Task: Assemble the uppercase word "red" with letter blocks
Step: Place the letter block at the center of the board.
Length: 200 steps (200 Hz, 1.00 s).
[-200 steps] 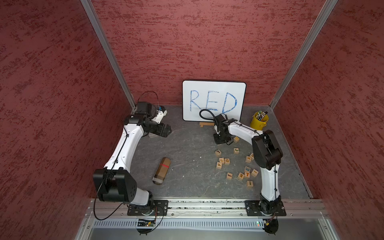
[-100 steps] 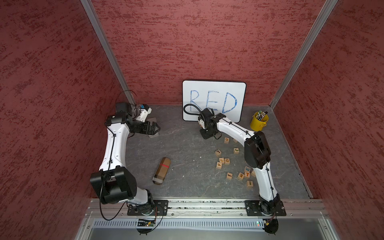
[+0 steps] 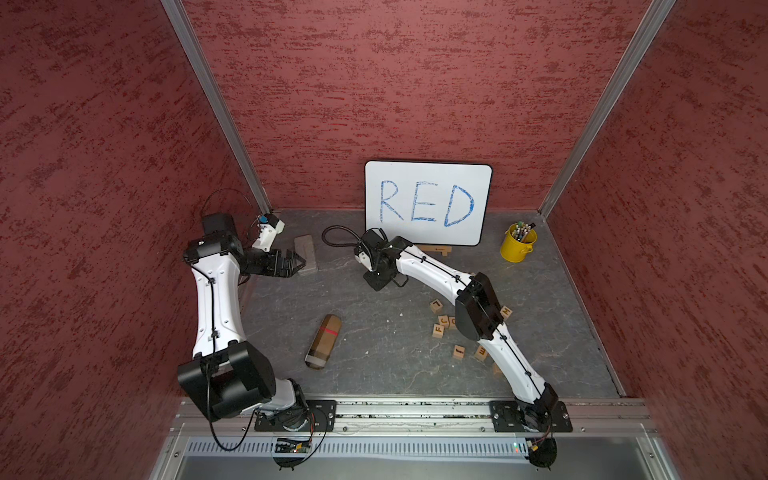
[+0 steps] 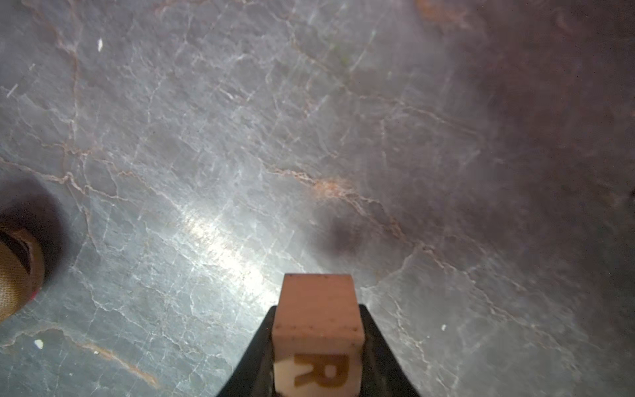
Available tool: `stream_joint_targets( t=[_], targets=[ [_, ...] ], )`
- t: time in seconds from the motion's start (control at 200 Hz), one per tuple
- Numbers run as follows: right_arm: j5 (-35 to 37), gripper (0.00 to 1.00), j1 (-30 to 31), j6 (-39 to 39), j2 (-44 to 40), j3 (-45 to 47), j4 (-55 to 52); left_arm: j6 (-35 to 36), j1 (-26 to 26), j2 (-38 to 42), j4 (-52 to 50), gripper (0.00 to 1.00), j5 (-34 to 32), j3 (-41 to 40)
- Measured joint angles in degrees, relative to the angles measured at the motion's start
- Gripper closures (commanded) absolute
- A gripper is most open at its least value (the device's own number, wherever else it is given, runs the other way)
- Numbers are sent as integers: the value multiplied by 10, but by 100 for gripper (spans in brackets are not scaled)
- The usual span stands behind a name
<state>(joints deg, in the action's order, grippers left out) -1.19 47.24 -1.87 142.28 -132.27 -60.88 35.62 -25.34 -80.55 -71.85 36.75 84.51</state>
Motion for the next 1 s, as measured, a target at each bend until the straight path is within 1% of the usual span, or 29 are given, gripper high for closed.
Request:
stream_joint_targets(
  t=[0.271,0.456,0.676,0.822,0.862,0.907,0.942,1.002],
  targets=[
    [2,68,25,-10,29,-5,-9,43,-30,9,-42,0,24,2],
    [5,59,33,-16,30,-6,-10,70,-39,16,-59,1,38,2],
    [21,50,36,-18,30,-14,-9,100,-39,25,-73,1,53,1],
    [38,48,36,-17,30,-21,-8,115,-29,20,-83,1,53,7],
    [41,45,36,-17,29,-23,-7,118,-23,17,-85,1,52,13],
    [42,44,36,-16,27,-24,-4,123,-12,13,-87,0,50,22],
    [43,41,36,-16,24,-24,-3,128,-3,9,-88,1,46,30],
    [41,41,36,-16,16,-24,-3,136,19,1,-95,1,37,49]
  ],
)
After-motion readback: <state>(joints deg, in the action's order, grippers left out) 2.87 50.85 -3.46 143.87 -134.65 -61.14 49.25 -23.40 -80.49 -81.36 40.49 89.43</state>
